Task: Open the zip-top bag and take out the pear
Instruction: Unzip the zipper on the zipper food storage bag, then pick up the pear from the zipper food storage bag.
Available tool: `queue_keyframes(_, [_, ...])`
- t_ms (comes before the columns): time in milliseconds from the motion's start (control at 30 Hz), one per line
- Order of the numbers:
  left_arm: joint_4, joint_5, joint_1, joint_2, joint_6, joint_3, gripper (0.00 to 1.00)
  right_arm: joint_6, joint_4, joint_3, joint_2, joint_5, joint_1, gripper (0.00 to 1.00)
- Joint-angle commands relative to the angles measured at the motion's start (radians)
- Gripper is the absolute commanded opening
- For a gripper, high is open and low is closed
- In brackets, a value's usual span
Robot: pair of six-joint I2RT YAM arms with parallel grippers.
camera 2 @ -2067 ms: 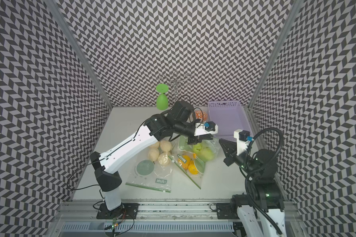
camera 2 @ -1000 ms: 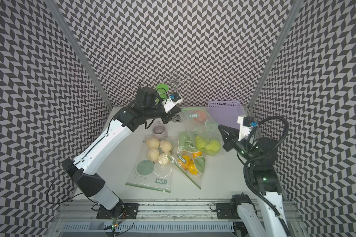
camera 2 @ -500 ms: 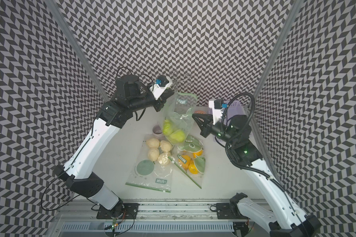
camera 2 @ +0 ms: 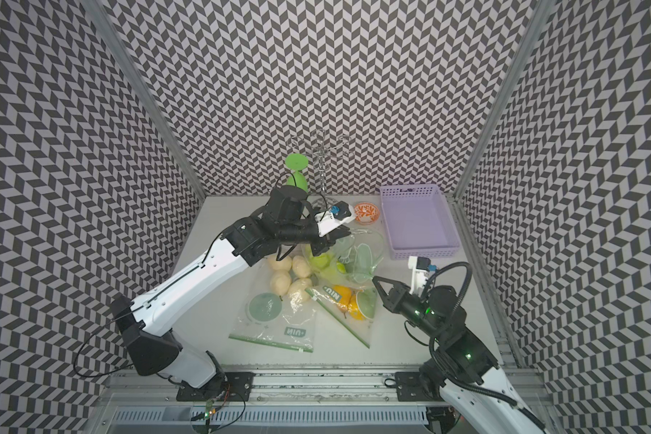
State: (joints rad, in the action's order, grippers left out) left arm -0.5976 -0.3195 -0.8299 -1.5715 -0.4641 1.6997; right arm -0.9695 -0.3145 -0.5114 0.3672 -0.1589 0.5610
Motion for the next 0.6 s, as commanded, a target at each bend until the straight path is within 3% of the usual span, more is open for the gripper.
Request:
queue_keyframes(0, [0.037,-0.001,-0.049,-0.015,0.009,0.030,0.01,-0.042,-0.099,-0.014,-0.010,0.092,0.005,0.32])
queue_keyframes(67, [0.022,0.008,-0.061,-0.031,0.006,0.035,0.01,0.002,-0.155,-0.070,0.001,0.112,0.005,0.46])
queue_keyframes(200, [0.017,0.016,-0.063,-0.040,0.007,0.035,0.01,0.117,-0.303,-0.274,0.026,0.220,0.005,0.55])
queue_keyframes(267, [0.020,0.012,-0.066,-0.040,0.007,0.041,0.01,0.165,-0.345,-0.366,0.058,0.229,0.005,0.55])
queue_keyframes(367, [0.018,0.012,-0.069,-0.042,0.008,0.049,0.01,0.219,-0.296,-0.441,0.154,0.082,0.005,0.53])
queue_keyframes(467, [0.012,0.015,-0.072,-0.045,0.011,0.051,0.01,0.234,-0.234,-0.453,0.283,-0.084,0.005,0.49])
queue_keyframes(567, [0.010,0.021,-0.079,-0.041,0.013,0.048,0.01,0.232,-0.180,-0.416,0.365,-0.108,0.006,0.42])
